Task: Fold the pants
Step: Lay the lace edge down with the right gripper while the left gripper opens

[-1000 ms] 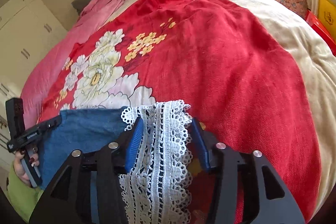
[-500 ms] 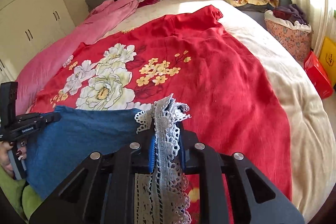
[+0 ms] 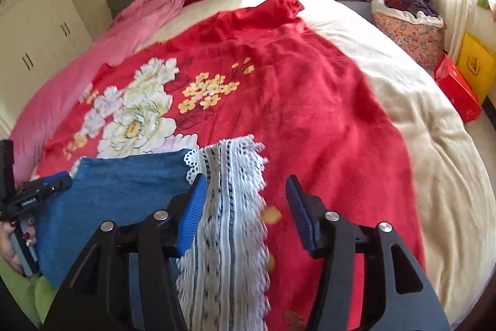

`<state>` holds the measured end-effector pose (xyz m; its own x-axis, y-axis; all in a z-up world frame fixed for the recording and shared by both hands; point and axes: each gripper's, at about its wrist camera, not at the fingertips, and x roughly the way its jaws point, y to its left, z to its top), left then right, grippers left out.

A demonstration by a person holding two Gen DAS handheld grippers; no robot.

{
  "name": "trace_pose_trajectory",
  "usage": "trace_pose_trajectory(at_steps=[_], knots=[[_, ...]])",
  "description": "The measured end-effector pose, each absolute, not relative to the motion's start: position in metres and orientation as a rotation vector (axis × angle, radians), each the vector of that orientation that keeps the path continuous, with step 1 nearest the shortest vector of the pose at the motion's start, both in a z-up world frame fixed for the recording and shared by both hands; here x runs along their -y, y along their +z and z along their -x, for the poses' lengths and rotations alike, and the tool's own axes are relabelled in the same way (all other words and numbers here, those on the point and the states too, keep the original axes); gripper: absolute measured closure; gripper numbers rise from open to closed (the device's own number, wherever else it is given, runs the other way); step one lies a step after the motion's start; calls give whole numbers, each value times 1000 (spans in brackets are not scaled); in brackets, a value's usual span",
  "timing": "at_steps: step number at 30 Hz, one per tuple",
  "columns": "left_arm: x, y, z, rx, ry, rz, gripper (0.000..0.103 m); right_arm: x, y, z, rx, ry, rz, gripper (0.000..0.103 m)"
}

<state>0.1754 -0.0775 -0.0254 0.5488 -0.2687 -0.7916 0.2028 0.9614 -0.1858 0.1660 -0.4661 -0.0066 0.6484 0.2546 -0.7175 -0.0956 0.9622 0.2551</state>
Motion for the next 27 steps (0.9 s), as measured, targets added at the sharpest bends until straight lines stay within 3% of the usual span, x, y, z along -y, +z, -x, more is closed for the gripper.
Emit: trace_pose_trajectory(at_steps=[4, 15, 16, 17, 27], knots=[[53, -17, -150, -938, -257, 115, 58, 486, -5, -117, -838, 214, -285, 50], [0, -34, -81, -988, -92, 18, 56, 476, -35, -60, -959, 254, -299, 50], [2, -36, -78, -996, -87, 3, 56, 474, -38, -62, -968, 257, -301, 63], [3, -38, -75, -998, -85, -9, 56, 469, -40, -63, -974, 284, -292, 89], [-3, -41, -56, -1004, -82, -20, 56, 454, -37, -50, -994, 217, -107, 88]])
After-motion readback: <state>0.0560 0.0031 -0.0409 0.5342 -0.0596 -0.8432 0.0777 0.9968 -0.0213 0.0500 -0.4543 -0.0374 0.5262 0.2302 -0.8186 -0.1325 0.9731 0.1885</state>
